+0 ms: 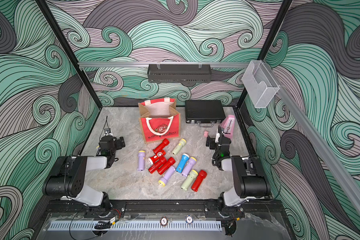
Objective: Put the flashlights into the tote bags
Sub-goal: Adjust the canvas bag at the center of the board.
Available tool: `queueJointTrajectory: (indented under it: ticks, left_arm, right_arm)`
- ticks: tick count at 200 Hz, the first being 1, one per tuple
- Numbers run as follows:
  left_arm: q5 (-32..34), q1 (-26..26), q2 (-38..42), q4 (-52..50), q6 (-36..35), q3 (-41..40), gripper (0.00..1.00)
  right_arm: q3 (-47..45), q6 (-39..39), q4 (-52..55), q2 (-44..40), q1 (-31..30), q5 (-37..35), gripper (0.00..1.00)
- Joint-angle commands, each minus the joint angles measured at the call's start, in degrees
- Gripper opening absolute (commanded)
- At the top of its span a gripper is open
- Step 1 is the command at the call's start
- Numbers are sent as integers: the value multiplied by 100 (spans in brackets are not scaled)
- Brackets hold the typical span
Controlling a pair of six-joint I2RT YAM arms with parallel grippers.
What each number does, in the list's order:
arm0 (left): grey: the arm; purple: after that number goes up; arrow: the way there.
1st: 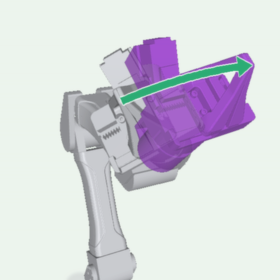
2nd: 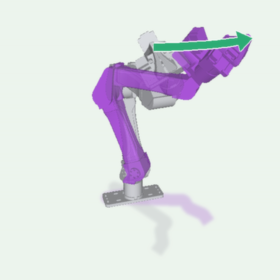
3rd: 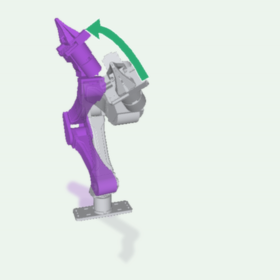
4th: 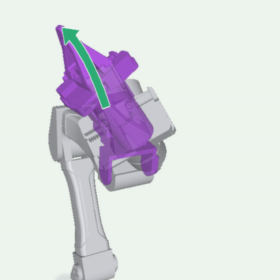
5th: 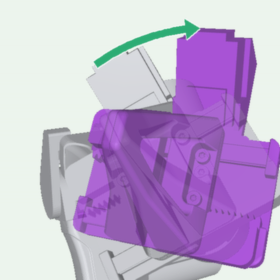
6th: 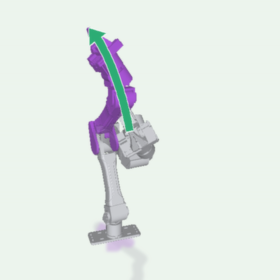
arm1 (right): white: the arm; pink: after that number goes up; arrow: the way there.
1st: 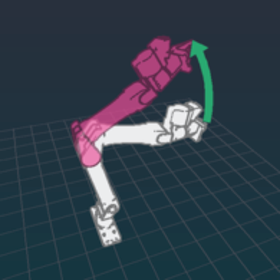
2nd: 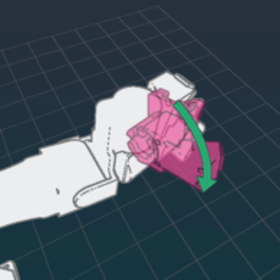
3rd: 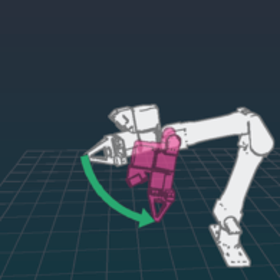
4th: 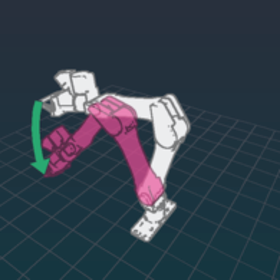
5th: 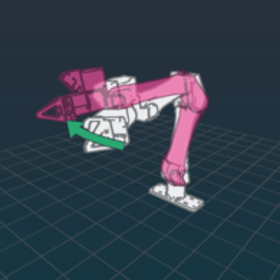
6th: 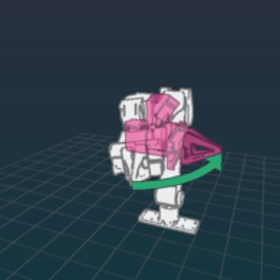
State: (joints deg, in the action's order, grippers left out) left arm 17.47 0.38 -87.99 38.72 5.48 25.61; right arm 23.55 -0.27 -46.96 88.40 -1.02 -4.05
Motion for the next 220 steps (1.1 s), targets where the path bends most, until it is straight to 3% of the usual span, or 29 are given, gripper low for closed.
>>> queueJointTrajectory:
  ticks: [1,174,193,220]
  left_arm:
    - [-38,57,70,42,-20,85,99]
    - [-100,54,171,-150,-39,155,99]
    - [-240,58,193,-415,-102,301,99]
    - [-297,58,350,-663,-134,366,99]
  right_arm:
    - [-35,-113,-125,-42,-14,31,100]
    - [-36,-91,-168,-70,-17,-10,100]
    - [256,-30,626,-331,-13,-151,100]
    - [251,-77,876,-668,-14,-47,100]
